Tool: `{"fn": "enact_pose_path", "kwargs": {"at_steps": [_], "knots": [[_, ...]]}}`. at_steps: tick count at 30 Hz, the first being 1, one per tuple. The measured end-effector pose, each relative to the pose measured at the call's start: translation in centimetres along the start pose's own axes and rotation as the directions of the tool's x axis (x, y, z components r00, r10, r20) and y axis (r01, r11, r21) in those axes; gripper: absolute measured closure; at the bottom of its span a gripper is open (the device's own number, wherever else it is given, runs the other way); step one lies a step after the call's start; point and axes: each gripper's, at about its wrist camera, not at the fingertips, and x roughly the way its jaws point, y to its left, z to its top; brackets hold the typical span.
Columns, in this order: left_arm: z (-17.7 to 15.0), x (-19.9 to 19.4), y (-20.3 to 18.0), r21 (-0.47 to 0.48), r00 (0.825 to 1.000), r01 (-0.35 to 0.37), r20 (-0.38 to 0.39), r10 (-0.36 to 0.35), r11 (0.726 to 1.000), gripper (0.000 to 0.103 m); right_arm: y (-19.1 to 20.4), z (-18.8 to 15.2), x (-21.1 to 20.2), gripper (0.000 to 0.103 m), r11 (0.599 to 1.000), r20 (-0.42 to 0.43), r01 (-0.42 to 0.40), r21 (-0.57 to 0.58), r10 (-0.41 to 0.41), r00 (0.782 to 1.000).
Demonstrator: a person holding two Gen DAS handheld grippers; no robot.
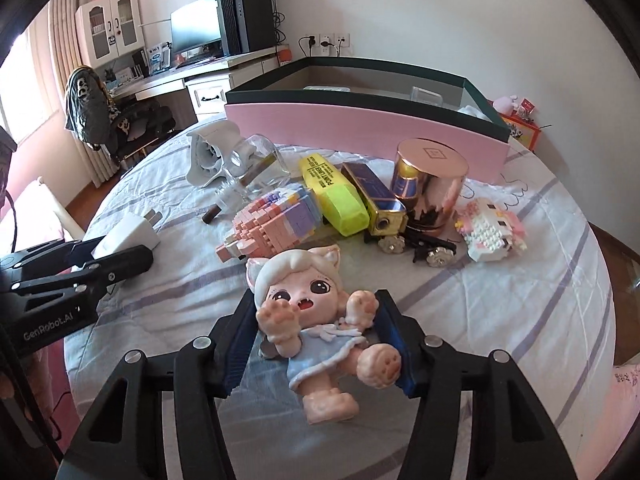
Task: Organize rigid objects
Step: 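Grasp the white charger with the left gripper while the right grasps the doll figurine, then carry the charger and the doll toward the pink box with both grippers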
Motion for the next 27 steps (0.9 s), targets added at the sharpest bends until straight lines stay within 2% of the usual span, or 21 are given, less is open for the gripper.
{"fn": "enact_pose_path", "kwargs": {"at_steps": [3,5,9,13,16,21,27], "knots": [[0.0,0.5,-1.0,0.036,0.999,-0.031,0.014,0.031,0.999,0.051,-0.4,-0.7,-0.5,0.045,1.0,0.011,0.0,0.018,-0.001,1.0],[-0.3,0.5,-1.9,0.069,0.995,-0.092,0.038,0.089,0.993,0.061,-0.5,-0.9,-0.8,0.045,0.999,0.028,-0.001,0.032,0.0,1.0],[-0.3,-0.6,-2.1,0.052,0.996,-0.079,0.05,0.076,0.996,0.063,-1.0,-1.0,-1.8,0.045,0.998,0.068,-0.011,0.067,0.006,0.998],[0.4,-3.3,-2.9,0.038,0.992,-0.058,0.11,0.054,0.998,0.063,-1.6,-1.0,-3.9,0.045,0.995,0.14,-0.015,0.097,0.001,0.99],[1.2,-6.2,-4.2,0.05,0.984,-0.04,0.177,0.03,0.998,0.063,-1.8,-0.5,-6.4,0.045,0.994,0.209,-0.013,0.111,-0.01,0.978],[2.8,-11.9,-7.1,0.092,0.948,-0.047,0.317,0.015,0.995,0.063,-1.3,0.9,-11.5,0.045,0.995,0.335,0.021,0.095,-0.052,0.941],[2.9,-18.1,-8.7,0.109,0.898,-0.077,0.439,0.021,0.991,0.063,0.9,2.0,-17.6,0.046,0.996,0.467,0.072,0.047,-0.085,0.88]]}}
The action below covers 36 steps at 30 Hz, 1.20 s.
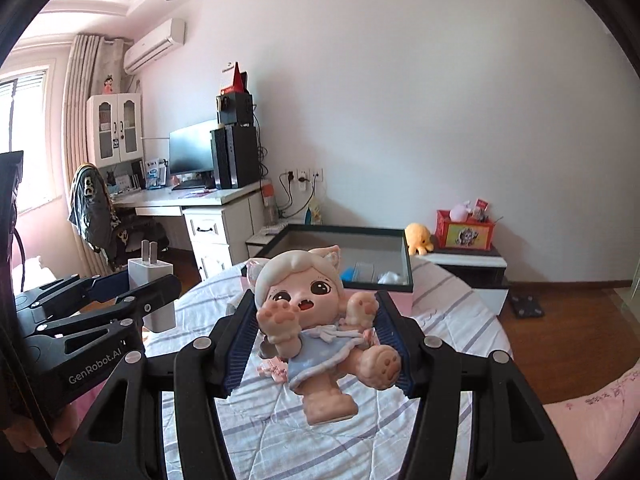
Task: Organize rigid objects
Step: 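Carry the charger and the doll toward the pink box with both grippers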
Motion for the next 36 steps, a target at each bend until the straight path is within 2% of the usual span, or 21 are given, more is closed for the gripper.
{"fn": "enact_pose_path", "kwargs": {"at_steps": [3,6,8,11,23,31,36], "knots": [[0.7,-2.2,-0.3,0.012,0.998,-0.021,0.052,0.02,1.0,0.063,1.0,1.1,-2.0,0.051,1.0,0.056,-0.005,-0.019,0.006,0.998],[0.7,-2.5,-0.6,0.014,0.999,-0.018,0.052,0.017,1.0,0.062,1.9,1.4,-3.2,0.052,0.999,0.086,0.0,-0.046,0.004,0.996],[0.2,-1.8,-0.6,0.007,1.0,-0.003,0.014,0.003,1.0,0.062,2.2,1.3,-2.8,0.052,0.998,0.083,-0.01,-0.056,0.015,0.996],[0.0,-1.8,-0.4,-0.002,1.0,0.004,0.022,-0.004,1.0,0.063,2.2,0.5,-1.3,0.052,0.999,0.033,-0.018,-0.042,0.02,0.999],[1.4,-2.7,-0.2,0.008,0.995,-0.067,0.07,0.066,0.998,0.062,1.7,1.5,-3.0,0.052,0.999,0.089,-0.007,-0.051,0.012,0.996],[2.6,0.1,0.3,0.024,0.992,-0.101,0.071,0.099,0.995,0.062,1.3,2.6,-1.0,0.052,0.998,0.08,-0.018,-0.064,0.023,0.996],[4.1,4.8,0.6,0.05,0.995,-0.099,0.038,0.097,0.994,0.062,0.1,3.8,2.2,0.052,0.997,0.056,-0.031,-0.072,0.035,0.998]]}}
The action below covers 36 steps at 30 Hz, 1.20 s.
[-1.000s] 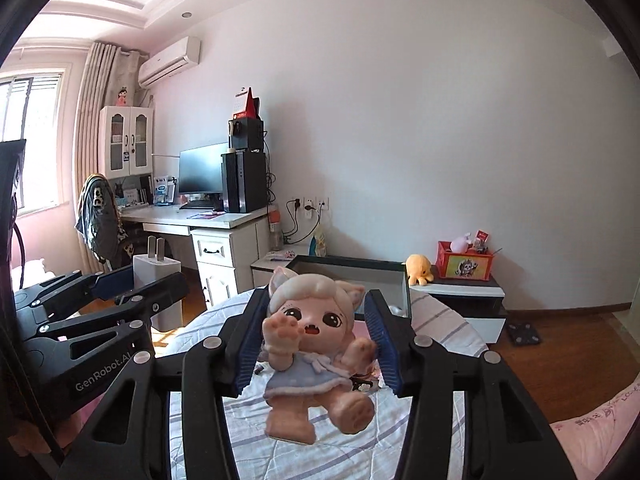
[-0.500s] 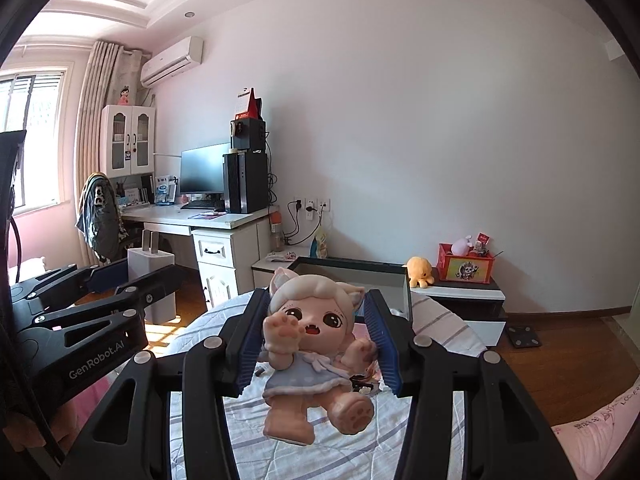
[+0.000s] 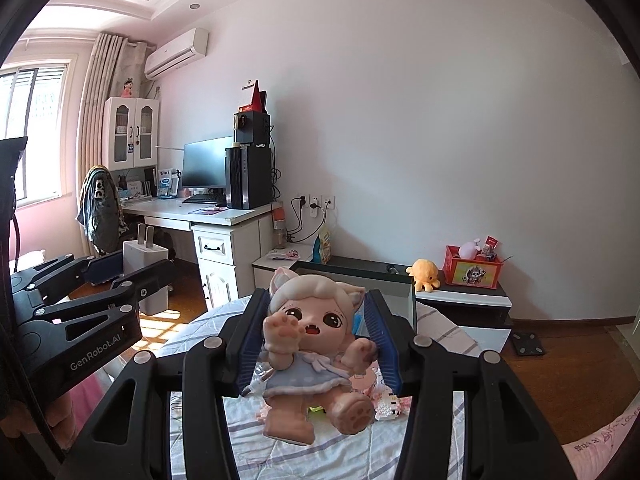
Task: Organize rigid objects
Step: 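Carry the charger and the doll toward the pink box with both grippers, then lower the charger into the pink box with the left gripper while the right releases the doll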
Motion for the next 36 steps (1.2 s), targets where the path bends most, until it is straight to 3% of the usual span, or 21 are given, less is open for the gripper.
{"fn": "enact_pose_path", "kwargs": {"at_steps": [6,12,16,18,20,23,28,29,31,32,36], "knots": [[1.7,9.0,-0.4,0.021,0.994,0.053,-0.1,-0.051,0.998,0.062,-2.8,1.3,6.8,0.052,1.0,-0.073,-0.005,-0.006,0.005,0.997],[2.2,19.4,-1.2,0.023,0.964,0.125,-0.241,-0.116,0.992,0.062,-5.7,1.4,16.1,0.052,0.999,-0.191,-0.033,0.019,0.036,0.981],[1.9,24.6,-1.8,0.059,0.947,0.114,-0.308,-0.091,0.992,0.062,-6.9,0.3,22.6,0.052,0.997,-0.299,-0.063,0.047,0.074,0.951],[1.4,27.3,-1.9,0.056,0.925,0.12,-0.368,-0.091,0.991,0.062,-7.3,-0.4,25.5,0.052,0.994,-0.35,-0.083,0.073,0.103,0.931],[0.7,29.1,-2.0,0.07,0.914,0.118,-0.397,-0.081,0.991,0.062,-7.5,-1.0,27.9,0.052,0.993,-0.398,-0.082,0.082,0.108,0.911],[-0.4,31.5,-1.7,0.065,0.89,0.103,-0.451,-0.063,0.993,0.062,-7.2,-2.0,30.3,0.052,0.993,-0.45,-0.091,0.078,0.117,0.885],[-1.3,33.0,-1.0,0.028,0.871,0.096,-0.486,-0.07,0.995,0.061,-7.3,-2.9,32.9,0.052,0.993,-0.516,-0.085,0.087,0.118,0.849],[-1.2,32.9,-0.8,0.02,0.873,0.092,-0.482,-0.071,0.996,0.061,-7.4,-3.0,33.1,0.052,0.992,-0.521,-0.085,0.095,0.123,0.845],[-0.9,32.4,-0.4,0.01,0.881,0.089,-0.467,-0.074,0.996,0.05,-7.5,-2.7,32.6,0.051,0.992,-0.498,-0.071,0.1,0.112,0.86],[-0.7,31.8,-0.2,0.003,0.886,0.095,-0.457,-0.083,0.995,0.047,-7.7,-2.5,32.3,0.044,0.992,-0.482,-0.071,0.105,0.113,0.869],[0.7,28.1,0.6,-0.009,0.917,0.086,-0.391,-0.083,0.996,0.031,-7.5,-1.5,30.2,0.037,0.991,-0.44,-0.061,0.12,0.108,0.892]]}}
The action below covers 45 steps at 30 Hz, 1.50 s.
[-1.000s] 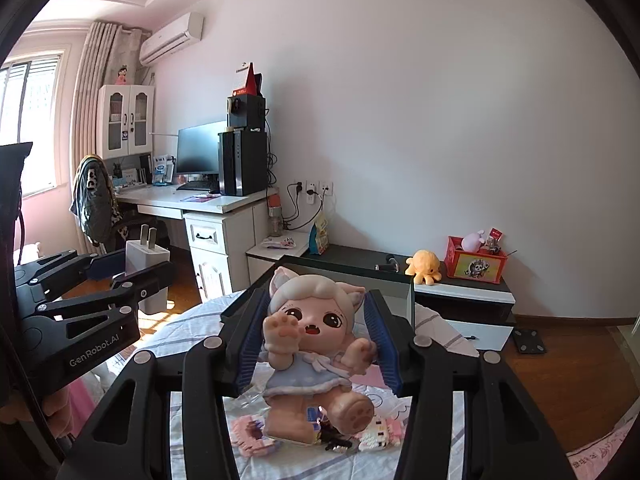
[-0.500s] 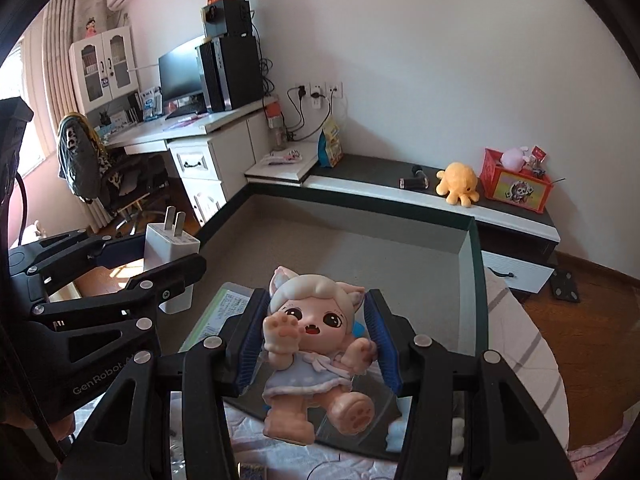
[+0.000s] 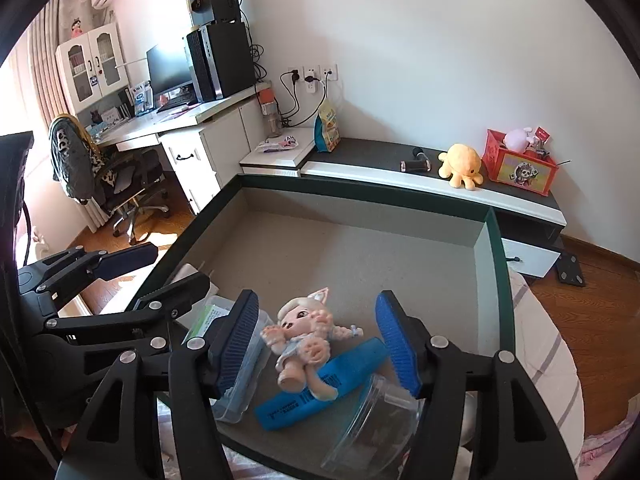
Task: Organize rigid objects
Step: 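Lower the charger into the pink box with the left gripper while the right releases the doll, then withdraw both tools from the pink box back over the bed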
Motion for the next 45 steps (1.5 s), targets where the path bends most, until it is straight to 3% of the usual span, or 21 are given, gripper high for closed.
{"fn": "enact_pose_path", "kwargs": {"at_steps": [3,10,12,15,22,25,29,35,39,45], "knots": [[-0.5,-4.6,0.5,-0.032,0.996,-0.009,0.09,0.012,0.999,0.016,1.0,-0.2,-3.2,0.022,1.0,0.058,0.022,0.002,-0.022,0.998],[-4.9,-16.5,0.4,-0.069,0.955,-0.045,0.291,0.064,0.997,0.0,4.6,-2.9,-13.7,0.012,0.995,0.246,0.099,-0.018,-0.091,0.965],[-6.6,-19.3,0.4,-0.08,0.943,-0.04,0.328,0.064,0.996,0.0,5.7,-4.5,-16.7,0.0,0.992,0.296,0.124,-0.017,-0.114,0.948],[-9.1,-23.0,0.1,-0.092,0.928,-0.019,0.368,0.052,0.996,0.0,7.3,-6.8,-20.7,0.0,0.988,0.356,0.151,-0.017,-0.136,0.925],[-14.9,-29.6,-1.1,-0.099,0.891,-0.065,0.442,0.102,0.993,0.0,10.2,-12.2,-27.0,0.0,0.977,0.421,0.215,-0.001,-0.195,0.886],[-16.6,-31.5,-1.2,-0.095,0.887,-0.063,0.451,0.1,0.993,0.0,11.0,-14.4,-29.0,0.0,0.973,0.443,0.231,0.012,-0.212,0.871],[-18.2,-33.5,-1.8,-0.101,0.866,-0.085,0.485,0.123,0.991,0.0,12.0,-16.8,-31.4,0.0,0.966,0.474,0.258,0.028,-0.24,0.847],[-19.1,-35.0,-2.3,-0.101,0.86,-0.079,0.495,0.119,0.992,0.0,12.9,-18.3,-33.5,0.0,0.957,0.492,0.289,0.031,-0.266,0.829],[-19.5,-35.6,-2.7,-0.098,0.852,-0.085,0.508,0.124,0.992,0.0,13.1,-18.9,-34.5,0.0,0.958,0.498,0.286,0.034,-0.264,0.826],[-19.6,-35.6,-2.8,-0.096,0.854,-0.089,0.505,0.125,0.991,0.0,13.0,-19.1,-34.6,0.0,0.957,0.497,0.287,0.038,-0.267,0.826]]}}
